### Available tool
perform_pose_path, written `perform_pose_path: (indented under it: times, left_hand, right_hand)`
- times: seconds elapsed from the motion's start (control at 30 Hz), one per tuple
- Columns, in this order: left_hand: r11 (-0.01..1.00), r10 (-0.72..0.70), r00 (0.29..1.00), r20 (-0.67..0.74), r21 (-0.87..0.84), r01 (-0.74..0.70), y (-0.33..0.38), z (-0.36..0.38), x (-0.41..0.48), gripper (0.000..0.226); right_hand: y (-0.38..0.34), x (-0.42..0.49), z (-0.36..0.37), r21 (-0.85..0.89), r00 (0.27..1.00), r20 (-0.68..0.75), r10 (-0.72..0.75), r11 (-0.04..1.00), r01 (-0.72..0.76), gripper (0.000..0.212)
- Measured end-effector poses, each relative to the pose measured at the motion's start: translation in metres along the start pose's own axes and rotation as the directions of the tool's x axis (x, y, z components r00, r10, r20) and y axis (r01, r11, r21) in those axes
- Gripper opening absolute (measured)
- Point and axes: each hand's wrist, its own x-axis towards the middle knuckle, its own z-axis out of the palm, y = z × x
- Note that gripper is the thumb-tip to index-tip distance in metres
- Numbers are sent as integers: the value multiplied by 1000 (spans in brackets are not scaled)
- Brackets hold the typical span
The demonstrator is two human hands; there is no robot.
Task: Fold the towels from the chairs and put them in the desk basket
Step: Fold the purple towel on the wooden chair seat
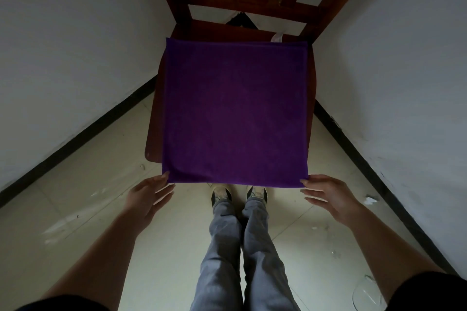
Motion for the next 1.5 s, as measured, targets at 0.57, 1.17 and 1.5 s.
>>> perform_pose_path:
  times: [0.57, 1.17, 1.5]
  left_hand:
    - [986, -92, 985, -146, 123, 110, -11, -9, -21, 29]
    - [964, 234, 968, 92, 108, -243, 164, 67, -8, 14]
    - [893, 399, 913, -86, 262, -366, 212, 93, 30, 31]
  right_hand:
    - [-2, -19, -2, -102, 988, -130, 83, 990, -97, 10]
    - [-165, 3, 12, 313, 937, -12, -350, 888, 336, 27]
    - [-210, 37, 25, 8, 866, -281, -413, 901, 433, 5]
